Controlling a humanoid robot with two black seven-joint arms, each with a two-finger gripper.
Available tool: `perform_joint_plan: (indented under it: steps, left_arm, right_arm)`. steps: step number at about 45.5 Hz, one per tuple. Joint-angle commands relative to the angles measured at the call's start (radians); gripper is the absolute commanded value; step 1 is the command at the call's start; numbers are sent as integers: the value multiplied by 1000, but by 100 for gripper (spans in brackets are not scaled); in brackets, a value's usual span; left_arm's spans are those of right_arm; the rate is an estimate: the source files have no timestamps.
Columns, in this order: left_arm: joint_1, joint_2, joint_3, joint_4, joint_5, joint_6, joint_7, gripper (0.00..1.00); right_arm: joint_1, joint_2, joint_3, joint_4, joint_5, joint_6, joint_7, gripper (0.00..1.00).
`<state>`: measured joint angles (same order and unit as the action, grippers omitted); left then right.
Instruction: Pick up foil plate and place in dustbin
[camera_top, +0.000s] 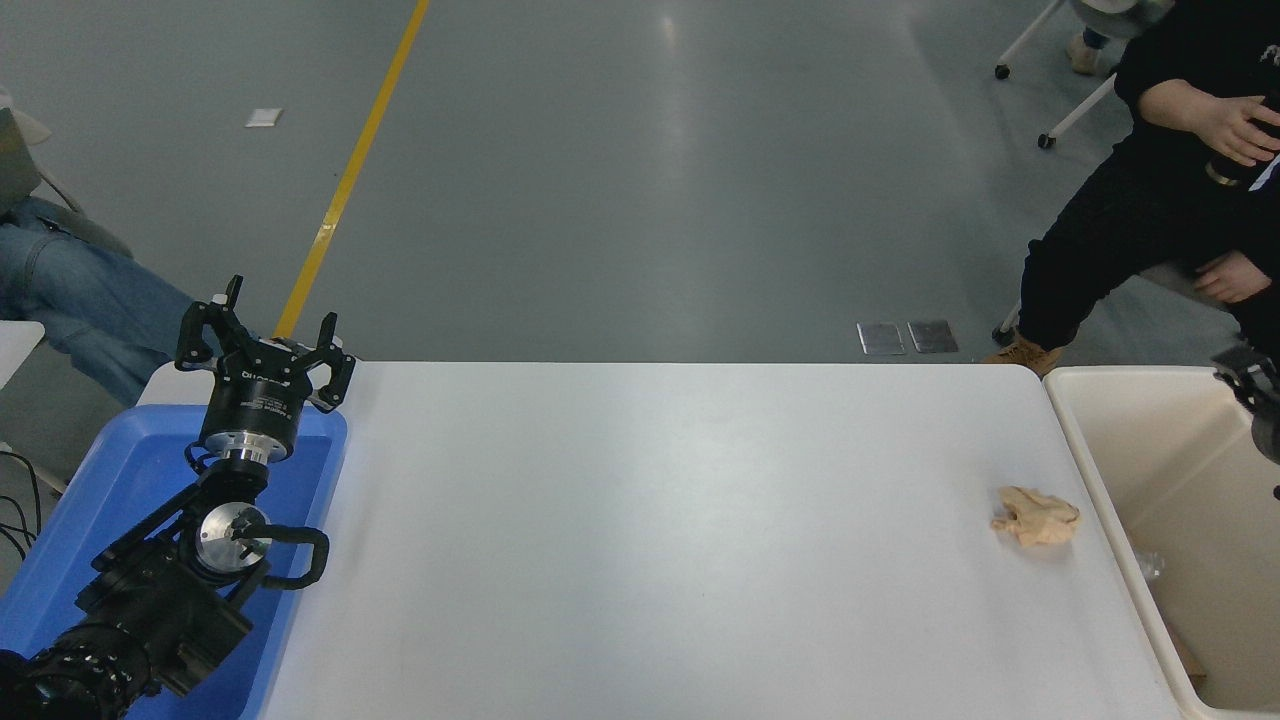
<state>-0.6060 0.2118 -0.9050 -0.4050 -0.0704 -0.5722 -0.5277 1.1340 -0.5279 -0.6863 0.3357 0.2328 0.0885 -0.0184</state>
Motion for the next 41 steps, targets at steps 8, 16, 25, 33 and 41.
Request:
perform_joint_plan:
  steps: [8,16,25,33,41]
  left_arm:
    - [-1,0,0,0,0,0,0,99]
    - [-1,0,0,0,0,0,0,99]
    - [0,0,2,0,0,0,0,99]
    - [0,0,2,0,0,0,0,99]
    - [-1,0,2,0,0,0,0,99]
  right_arm:
    - [340,104,-16,324,-231,96,-3,100]
    - [461,143,-127,497,-293,155,-5,100]
    - [630,141,-225,657,-290,322,-5,100]
    - [786,117,-305,818,-290,425,-5,100]
    - [906,88,-349,944,-300,490,-6,100]
